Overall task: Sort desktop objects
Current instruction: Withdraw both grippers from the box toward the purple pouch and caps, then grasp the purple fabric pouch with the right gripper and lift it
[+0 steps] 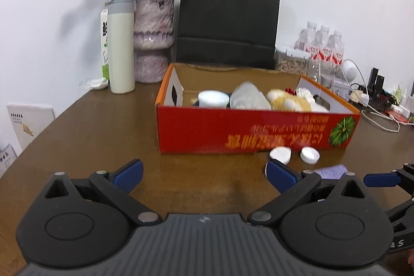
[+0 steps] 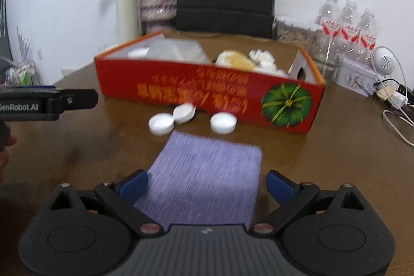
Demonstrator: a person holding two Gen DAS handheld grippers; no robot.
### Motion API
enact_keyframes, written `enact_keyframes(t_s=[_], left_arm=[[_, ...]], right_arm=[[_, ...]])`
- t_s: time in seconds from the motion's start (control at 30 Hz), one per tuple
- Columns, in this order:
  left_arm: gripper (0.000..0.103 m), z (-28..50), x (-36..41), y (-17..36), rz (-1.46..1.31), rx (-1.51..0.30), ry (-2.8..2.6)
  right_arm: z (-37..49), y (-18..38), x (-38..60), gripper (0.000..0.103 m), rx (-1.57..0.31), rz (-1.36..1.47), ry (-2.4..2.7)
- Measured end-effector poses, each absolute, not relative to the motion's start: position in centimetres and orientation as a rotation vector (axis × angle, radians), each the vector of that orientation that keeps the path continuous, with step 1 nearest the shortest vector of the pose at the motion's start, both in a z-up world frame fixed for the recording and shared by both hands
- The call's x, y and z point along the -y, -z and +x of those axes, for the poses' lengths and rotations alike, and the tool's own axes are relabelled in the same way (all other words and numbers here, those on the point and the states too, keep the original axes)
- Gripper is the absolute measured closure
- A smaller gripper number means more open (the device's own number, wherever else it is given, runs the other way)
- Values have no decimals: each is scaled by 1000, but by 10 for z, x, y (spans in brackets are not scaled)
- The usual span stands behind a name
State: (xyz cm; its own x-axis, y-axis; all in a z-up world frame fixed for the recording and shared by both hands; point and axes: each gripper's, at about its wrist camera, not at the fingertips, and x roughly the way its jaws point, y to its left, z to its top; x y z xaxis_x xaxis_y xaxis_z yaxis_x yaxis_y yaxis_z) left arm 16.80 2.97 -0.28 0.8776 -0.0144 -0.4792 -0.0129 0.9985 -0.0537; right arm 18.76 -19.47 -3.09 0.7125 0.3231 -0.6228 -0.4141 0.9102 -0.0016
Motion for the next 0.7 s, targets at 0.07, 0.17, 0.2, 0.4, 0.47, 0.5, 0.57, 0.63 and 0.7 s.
enact_keyframes(t_s=[0.07, 0.17, 0.2, 0.4, 0.47, 0.5, 0.57, 0.63, 0.7], left_arm=[[0, 164, -29, 4, -57, -505, 5], [0, 159, -29, 6, -59, -509, 9], [0, 158, -29, 6, -61, -512, 10], [0, 159, -32, 9, -72, -530, 1], [0, 160, -33, 10, -75, -535, -1], [0, 160, -33, 11, -75, -538, -2], [0, 161, -33, 12, -72, -544, -1], [0, 162, -32, 12, -69, -548, 0], [0, 163, -31, 13, -68, -552, 1]], right_arm=[[187, 34, 193, 2, -680, -130, -418], [186, 35, 195, 1, -687, -123, -427], [186, 34, 194, 2, -686, -124, -426], [182, 31, 191, 30, -660, -123, -446], [179, 29, 189, 53, -647, -122, -461], [177, 28, 189, 69, -642, -120, -468], [175, 27, 188, 93, -640, -114, -493], [175, 25, 190, 98, -644, -100, -508], [176, 21, 195, 98, -628, -68, -502]])
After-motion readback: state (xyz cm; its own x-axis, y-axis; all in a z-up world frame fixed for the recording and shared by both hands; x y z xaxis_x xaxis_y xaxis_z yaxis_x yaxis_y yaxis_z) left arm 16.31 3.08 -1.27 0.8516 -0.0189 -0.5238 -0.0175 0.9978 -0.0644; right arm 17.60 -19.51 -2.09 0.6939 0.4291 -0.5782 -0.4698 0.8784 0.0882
